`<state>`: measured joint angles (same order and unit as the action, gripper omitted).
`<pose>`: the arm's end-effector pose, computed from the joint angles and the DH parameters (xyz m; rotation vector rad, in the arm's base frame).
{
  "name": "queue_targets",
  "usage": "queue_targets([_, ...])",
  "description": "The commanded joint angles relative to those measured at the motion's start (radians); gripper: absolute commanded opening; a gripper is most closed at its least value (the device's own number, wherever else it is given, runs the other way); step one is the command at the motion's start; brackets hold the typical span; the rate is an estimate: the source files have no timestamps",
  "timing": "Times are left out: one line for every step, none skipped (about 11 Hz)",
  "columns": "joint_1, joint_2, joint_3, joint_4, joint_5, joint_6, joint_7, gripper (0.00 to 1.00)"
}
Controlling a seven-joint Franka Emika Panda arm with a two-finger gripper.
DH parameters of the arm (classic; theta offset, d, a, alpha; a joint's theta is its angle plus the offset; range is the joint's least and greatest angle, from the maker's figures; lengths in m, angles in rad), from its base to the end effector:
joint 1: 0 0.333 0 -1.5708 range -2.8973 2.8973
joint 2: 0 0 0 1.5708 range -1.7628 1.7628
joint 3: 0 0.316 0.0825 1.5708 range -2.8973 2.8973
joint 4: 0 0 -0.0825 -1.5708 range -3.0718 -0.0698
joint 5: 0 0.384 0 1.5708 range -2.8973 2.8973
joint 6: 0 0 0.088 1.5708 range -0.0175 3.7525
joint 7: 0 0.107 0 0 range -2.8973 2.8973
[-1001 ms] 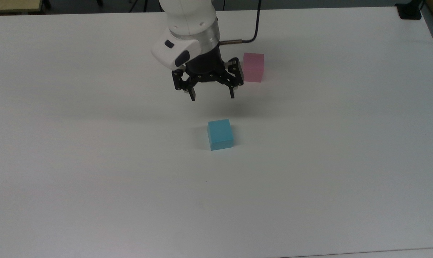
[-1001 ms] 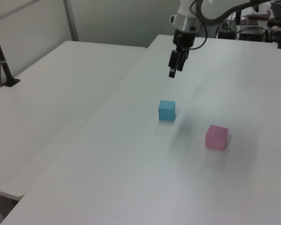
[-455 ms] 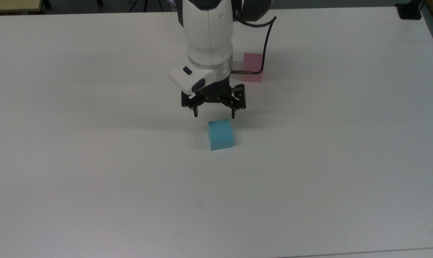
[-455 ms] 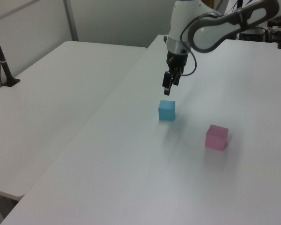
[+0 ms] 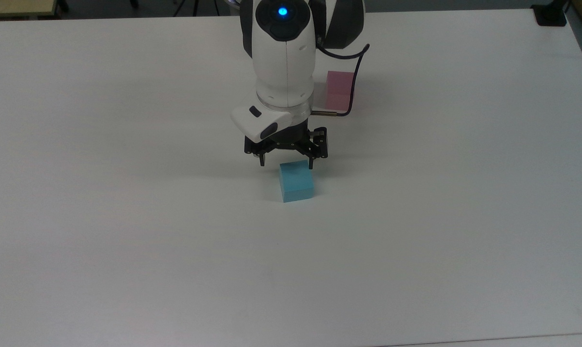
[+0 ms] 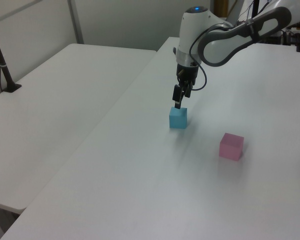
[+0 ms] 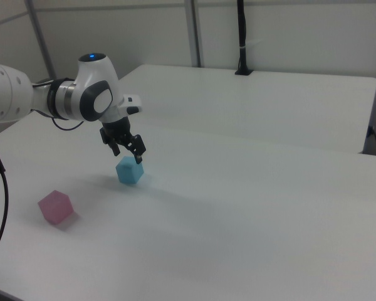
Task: Put blue cube on pink cube
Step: 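Close the gripper on the light-blue cube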
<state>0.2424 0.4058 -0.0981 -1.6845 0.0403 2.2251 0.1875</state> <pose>0.6681 0.1056 0.3787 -3.1150 0.0856 -0.2119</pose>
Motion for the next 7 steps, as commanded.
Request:
queue_targets([0.017,0.037,0.006,-0.006,-0.051,0.027,0.038,1.00])
queue_targets([0.015,0.044,0.009,-0.004,-0.057,0.028,0.053,1.00])
queue_targets([0.014,0.048,0.026,-0.006,-0.078,0.028,0.058,1.00])
queue_targets([0.006,0.053,0.038,-0.006,-0.086,0.028,0.072,1.00])
queue_targets([0.006,0.068,0.041,-0.004,-0.102,0.028,0.078,1.00])
queue_targets([0.006,0.073,0.041,-0.003,-0.106,0.028,0.091,0.68])
queue_targets([0.003,0.073,0.043,0.000,-0.106,0.028,0.110,0.30])
